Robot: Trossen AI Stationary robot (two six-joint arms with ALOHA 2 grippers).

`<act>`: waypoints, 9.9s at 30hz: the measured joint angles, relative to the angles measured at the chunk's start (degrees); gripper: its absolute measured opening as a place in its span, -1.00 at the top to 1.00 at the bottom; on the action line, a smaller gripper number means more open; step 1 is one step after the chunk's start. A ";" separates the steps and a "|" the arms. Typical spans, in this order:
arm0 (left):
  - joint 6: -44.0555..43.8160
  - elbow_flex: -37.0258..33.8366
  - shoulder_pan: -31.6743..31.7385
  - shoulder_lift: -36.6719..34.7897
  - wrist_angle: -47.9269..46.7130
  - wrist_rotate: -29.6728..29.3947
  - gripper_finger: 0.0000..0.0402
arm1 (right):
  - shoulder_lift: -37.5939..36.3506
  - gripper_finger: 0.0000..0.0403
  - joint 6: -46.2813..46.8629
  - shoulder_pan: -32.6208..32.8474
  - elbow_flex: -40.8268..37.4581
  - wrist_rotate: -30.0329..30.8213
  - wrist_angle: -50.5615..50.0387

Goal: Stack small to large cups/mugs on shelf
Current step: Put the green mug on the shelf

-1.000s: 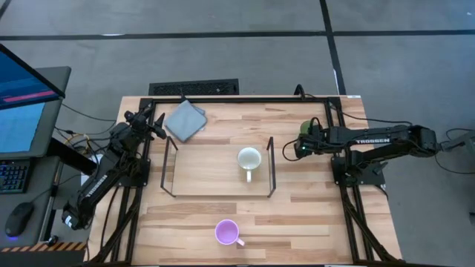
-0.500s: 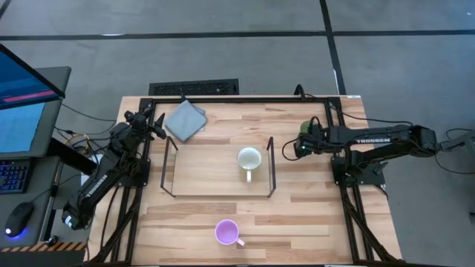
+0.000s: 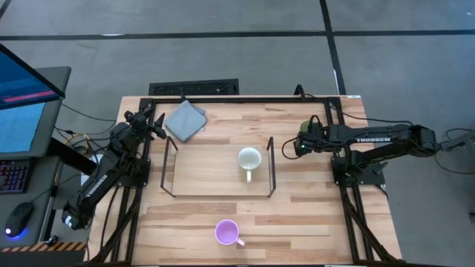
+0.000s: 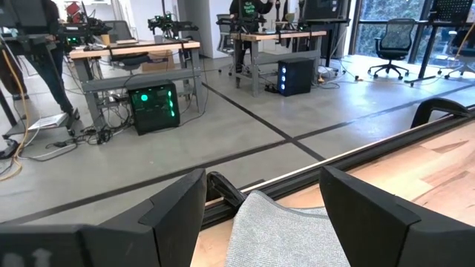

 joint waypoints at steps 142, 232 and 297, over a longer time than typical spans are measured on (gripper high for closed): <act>-4.51 0.00 -0.28 2.13 -1.20 2.56 -0.26 | 34.56 0.66 -29.10 10.93 71.07 -1.06 1.72; -5.27 -0.04 -0.33 3.56 -1.16 2.31 -0.26 | 59.35 0.66 -15.14 7.23 83.41 -5.40 0.47; -5.30 -0.04 -0.66 6.40 -0.92 1.72 -0.26 | 68.32 0.55 -14.90 2.69 83.67 -13.99 3.20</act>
